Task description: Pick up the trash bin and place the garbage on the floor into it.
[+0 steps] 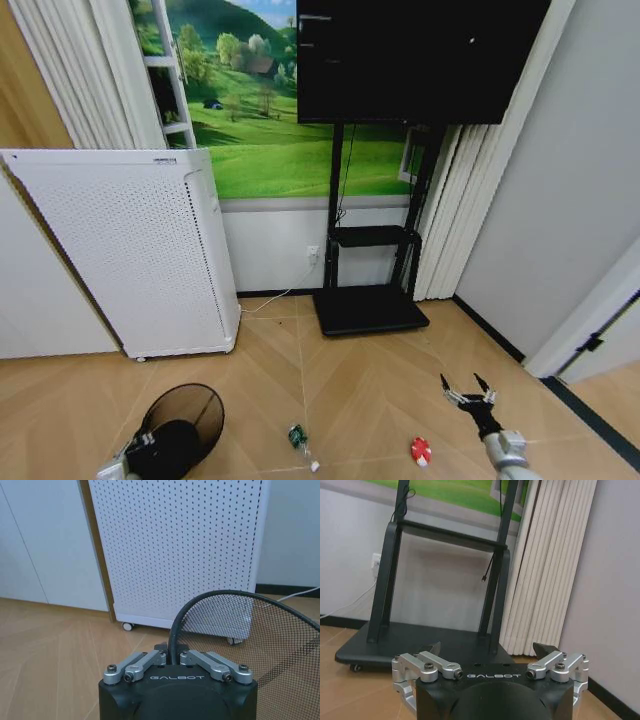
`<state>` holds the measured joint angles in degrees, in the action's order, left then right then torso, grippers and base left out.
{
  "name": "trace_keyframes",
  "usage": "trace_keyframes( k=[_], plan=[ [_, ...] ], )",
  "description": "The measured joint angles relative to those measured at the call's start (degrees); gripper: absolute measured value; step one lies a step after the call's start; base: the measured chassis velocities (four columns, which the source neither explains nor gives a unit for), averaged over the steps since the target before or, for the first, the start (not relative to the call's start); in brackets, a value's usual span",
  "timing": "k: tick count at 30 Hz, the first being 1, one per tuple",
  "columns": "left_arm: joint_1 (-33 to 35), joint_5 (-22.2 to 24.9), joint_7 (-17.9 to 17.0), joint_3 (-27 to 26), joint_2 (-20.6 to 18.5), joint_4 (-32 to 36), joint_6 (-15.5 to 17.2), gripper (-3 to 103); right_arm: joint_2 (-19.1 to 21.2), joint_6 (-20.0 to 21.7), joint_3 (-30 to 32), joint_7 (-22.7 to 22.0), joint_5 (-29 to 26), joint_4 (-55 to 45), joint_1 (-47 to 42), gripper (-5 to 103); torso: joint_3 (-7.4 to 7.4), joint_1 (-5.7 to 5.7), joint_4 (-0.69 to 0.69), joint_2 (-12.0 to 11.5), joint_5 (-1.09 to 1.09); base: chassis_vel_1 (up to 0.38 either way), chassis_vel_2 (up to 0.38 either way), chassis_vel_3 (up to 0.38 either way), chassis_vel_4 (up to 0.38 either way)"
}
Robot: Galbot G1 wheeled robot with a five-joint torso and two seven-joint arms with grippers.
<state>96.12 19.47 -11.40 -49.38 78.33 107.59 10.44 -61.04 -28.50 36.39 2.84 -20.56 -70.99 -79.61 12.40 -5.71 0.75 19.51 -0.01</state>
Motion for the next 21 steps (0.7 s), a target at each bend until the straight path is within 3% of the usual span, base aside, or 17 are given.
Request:
trace_keyframes(
  k=[4,6,9,12,17,19,21],
  plan=[
    [0.8,0.0,0.0,-0.7,-0.1,1.5,-0.8,6,-2.4,-1.8,-0.3,-0.1,3.2,2.8,0.4,100,0.00,0.00,-0.05,0.0,0.00,0.000,0.000,0.000,0.000],
    [1.5,0.2,0.0,-1.3,-0.1,1.9,-2.1,6,-7.3,-5.1,-0.4,0.6,7.5,6.5,0.2,100,0.00,0.00,-0.01,0.0,0.00,0.000,0.000,0.000,0.000],
    [1.8,0.3,0.0,-1.7,0.0,1.9,-2.6,6,-8.9,-6.1,-0.7,0.8,9.0,8.0,0.2,100,0.00,0.00,0.00,0.0,0.04,0.000,0.000,0.000,0.000],
    [3.6,0.6,0.4,-3.4,0.3,1.5,-4.0,6,-13.4,-9.6,-1.4,1.1,14.2,15.5,1.3,100,0.00,0.00,-0.03,0.0,0.01,0.000,0.000,0.000,0.000],
    [4.9,0.8,0.5,-4.2,0.3,1.4,-4.5,6,-14.6,-10.2,-2.2,0.3,16.2,19.4,2.7,100,0.00,0.00,-0.03,0.0,0.00,0.000,0.000,0.000,0.000],
    [5.2,0.9,0.6,-4.5,0.3,1.4,-4.6,6,-14.8,-10.9,-2.7,1.7,15.7,21.0,3.3,100,0.00,0.00,-0.04,0.0,-0.01,0.000,0.000,0.000,0.000],
    [5.5,0.9,0.6,-4.8,0.3,1.4,-4.7,6,-15.1,-9.7,-2.8,6.7,14.0,21.0,2.8,100,0.00,0.00,-0.02,0.0,0.01,0.000,0.000,0.000,0.000]
  ],
)
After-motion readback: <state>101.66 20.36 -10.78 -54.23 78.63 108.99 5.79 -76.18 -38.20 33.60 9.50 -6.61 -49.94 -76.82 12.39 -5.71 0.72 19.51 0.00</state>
